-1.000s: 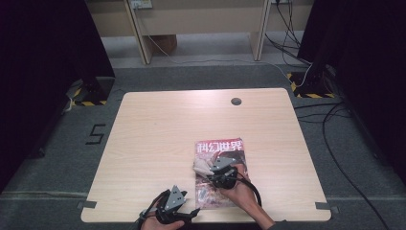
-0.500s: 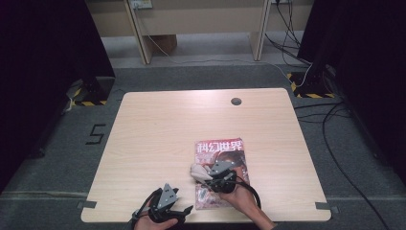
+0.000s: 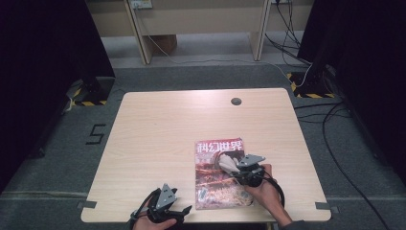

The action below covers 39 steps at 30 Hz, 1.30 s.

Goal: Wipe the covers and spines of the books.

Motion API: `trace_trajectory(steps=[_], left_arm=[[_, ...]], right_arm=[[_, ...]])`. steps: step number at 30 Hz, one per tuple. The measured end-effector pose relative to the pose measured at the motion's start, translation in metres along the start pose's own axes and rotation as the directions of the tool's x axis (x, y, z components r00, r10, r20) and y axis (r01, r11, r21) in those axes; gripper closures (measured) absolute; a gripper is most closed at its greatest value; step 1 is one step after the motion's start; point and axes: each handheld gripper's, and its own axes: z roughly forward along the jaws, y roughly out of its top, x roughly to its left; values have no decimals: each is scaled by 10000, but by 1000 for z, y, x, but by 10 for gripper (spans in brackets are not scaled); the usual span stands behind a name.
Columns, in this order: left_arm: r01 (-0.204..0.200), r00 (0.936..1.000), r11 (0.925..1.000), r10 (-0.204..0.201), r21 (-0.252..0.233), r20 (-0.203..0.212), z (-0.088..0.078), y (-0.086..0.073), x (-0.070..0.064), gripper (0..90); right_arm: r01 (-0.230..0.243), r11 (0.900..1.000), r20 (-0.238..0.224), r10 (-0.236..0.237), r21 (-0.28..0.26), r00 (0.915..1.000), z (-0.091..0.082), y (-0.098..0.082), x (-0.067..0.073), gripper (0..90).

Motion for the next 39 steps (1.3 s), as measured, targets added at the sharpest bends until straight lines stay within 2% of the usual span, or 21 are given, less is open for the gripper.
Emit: trace_trajectory(steps=[5, 13, 17, 24, 27, 30, 37, 39], left_arm=[[7, 10000, 10000, -7, -20, -13, 0, 0, 0, 212], [133, 9998, 9999, -134, -50, -145, -1, 0, 4, 211], [142, 9997, 9999, -142, -34, -199, -1, 0, 5, 210], [65, 10000, 10000, -65, -51, -73, -1, 0, 3, 206], [121, 9999, 9999, -121, -50, -84, 0, 0, 3, 203], [185, 9998, 9998, -186, -103, -81, -2, 0, 4, 202], [246, 9997, 9996, -247, -171, -77, -7, -1, 4, 200], [319, 9994, 9992, -322, -224, -97, -9, -3, 5, 198]], right_arm=[[-189, 9998, 150, 190, -31, 9997, -9, -10, -7, 746], [-110, 9999, 135, 111, -21, 9998, -16, -17, -3, 746], [-135, 9999, 92, 135, -59, 9999, -16, -17, -5, 744], [-345, 9993, 518, 351, -130, 9980, -11, -14, -15, 743], [-361, 9992, 507, 370, -179, 9980, -11, -14, -17, 743], [-269, 9996, 585, 275, -100, 9979, -12, -14, -12, 747], [-50, 9999, 249, 53, -113, 9997, -7, -9, 3, 748], [42, 9999, 101, -41, -141, 9999, 0, -2, 10, 748]])
